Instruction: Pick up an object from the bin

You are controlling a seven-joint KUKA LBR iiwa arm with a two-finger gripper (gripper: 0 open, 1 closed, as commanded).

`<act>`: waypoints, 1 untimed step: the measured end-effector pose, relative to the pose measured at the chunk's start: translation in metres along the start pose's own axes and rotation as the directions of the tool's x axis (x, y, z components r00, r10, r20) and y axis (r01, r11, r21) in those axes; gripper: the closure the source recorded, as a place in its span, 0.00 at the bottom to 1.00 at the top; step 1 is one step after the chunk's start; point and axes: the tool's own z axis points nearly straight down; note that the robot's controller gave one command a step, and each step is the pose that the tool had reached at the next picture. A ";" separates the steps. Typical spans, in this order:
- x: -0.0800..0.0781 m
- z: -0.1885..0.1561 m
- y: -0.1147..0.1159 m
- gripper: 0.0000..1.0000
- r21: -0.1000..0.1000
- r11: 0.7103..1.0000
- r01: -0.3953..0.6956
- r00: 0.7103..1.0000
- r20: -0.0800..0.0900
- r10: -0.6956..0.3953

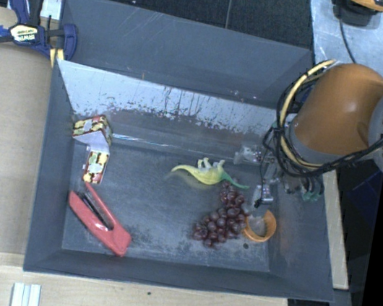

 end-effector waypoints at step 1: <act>0.040 0.013 -0.005 0.00 0.000 0.981 0.194 0.981 0.001 -0.194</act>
Offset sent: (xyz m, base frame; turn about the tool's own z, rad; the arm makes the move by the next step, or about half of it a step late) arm -0.0529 -0.0159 -0.0412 -0.1999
